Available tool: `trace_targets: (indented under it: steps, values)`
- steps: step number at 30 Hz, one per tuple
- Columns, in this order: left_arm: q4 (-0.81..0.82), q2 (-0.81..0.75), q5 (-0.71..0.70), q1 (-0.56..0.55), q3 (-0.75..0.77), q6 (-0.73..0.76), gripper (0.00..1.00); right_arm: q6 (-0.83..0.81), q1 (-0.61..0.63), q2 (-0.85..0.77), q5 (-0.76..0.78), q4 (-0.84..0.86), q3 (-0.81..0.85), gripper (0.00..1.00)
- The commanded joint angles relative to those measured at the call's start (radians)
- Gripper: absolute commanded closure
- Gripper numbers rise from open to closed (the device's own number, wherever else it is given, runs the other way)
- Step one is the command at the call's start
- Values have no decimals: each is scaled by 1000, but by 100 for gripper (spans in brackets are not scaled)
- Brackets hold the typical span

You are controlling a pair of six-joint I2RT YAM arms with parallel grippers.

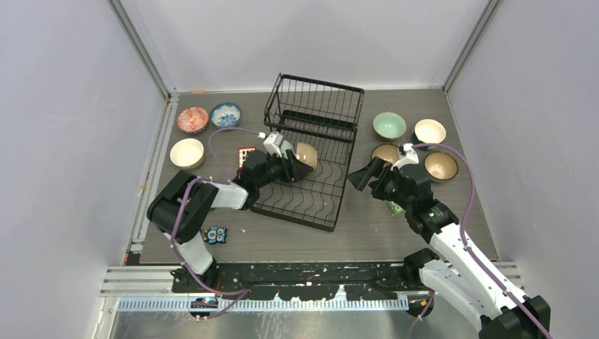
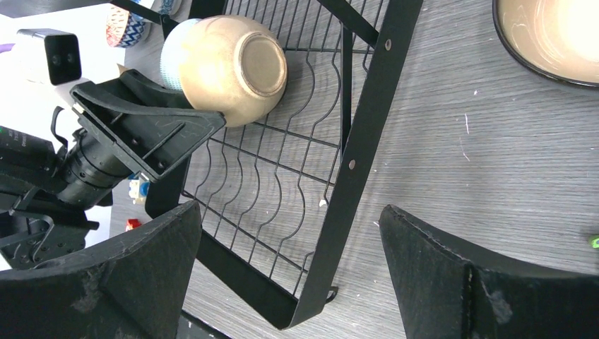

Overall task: Unload the bowls from the dish rack
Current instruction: Pick up the bowl from the dish rack.

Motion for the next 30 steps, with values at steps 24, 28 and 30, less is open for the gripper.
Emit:
trace_targets:
  steps: [24,28,30]
  values:
    - [361,69,93,-15,55,-84,100,-9,6,-48,37,-22,12,0]
    - [375,50,96,-17,48,-86,100,-12,7,-58,45,-34,19,0]
    - [396,41,105,-16,45,-95,100,-14,7,-62,50,-42,24,0]
